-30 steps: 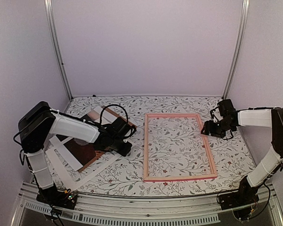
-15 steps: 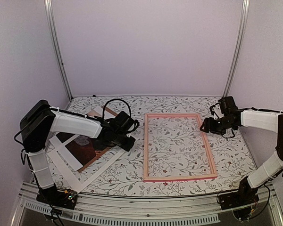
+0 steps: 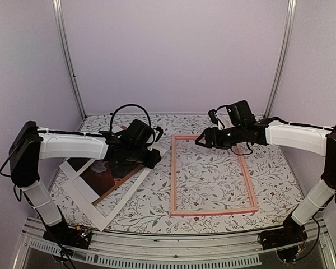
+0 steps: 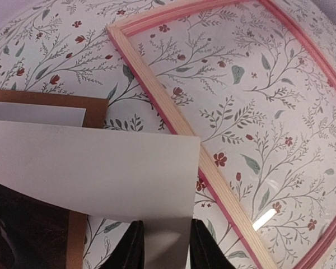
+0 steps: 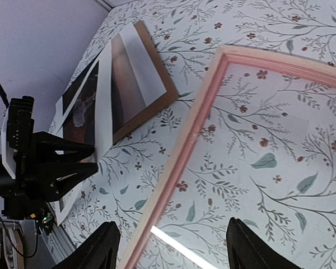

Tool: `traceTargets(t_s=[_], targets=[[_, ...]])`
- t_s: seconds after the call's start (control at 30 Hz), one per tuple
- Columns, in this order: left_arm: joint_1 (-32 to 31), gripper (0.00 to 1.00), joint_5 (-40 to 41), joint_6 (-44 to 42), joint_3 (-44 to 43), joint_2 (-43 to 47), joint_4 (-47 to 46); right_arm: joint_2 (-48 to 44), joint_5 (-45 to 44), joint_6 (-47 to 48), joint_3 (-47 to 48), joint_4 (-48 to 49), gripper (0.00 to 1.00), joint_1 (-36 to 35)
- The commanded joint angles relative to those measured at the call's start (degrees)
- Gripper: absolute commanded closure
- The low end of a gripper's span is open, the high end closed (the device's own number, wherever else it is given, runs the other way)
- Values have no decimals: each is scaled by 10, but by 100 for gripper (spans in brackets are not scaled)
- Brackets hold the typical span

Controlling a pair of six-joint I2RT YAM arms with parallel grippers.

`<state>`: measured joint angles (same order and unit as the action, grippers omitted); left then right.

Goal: Put the photo into the frame
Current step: Pick up the mat board from the photo, then pass from the left arm to the right

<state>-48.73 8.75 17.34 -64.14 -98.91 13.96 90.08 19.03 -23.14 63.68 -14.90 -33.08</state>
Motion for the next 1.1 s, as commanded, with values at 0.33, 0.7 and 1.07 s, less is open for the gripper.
traceTargets(t_s=[0.33, 0.7, 1.07], targets=[[-32, 74, 1, 69, 27, 47, -91, 157, 108, -136, 107, 142, 31, -84], [-51, 74, 11, 70, 22, 40, -108, 200, 128, -165, 127, 165, 44, -93], [-66, 74, 24, 71, 16, 27, -112, 217, 139, -180, 123, 195, 81, -94]])
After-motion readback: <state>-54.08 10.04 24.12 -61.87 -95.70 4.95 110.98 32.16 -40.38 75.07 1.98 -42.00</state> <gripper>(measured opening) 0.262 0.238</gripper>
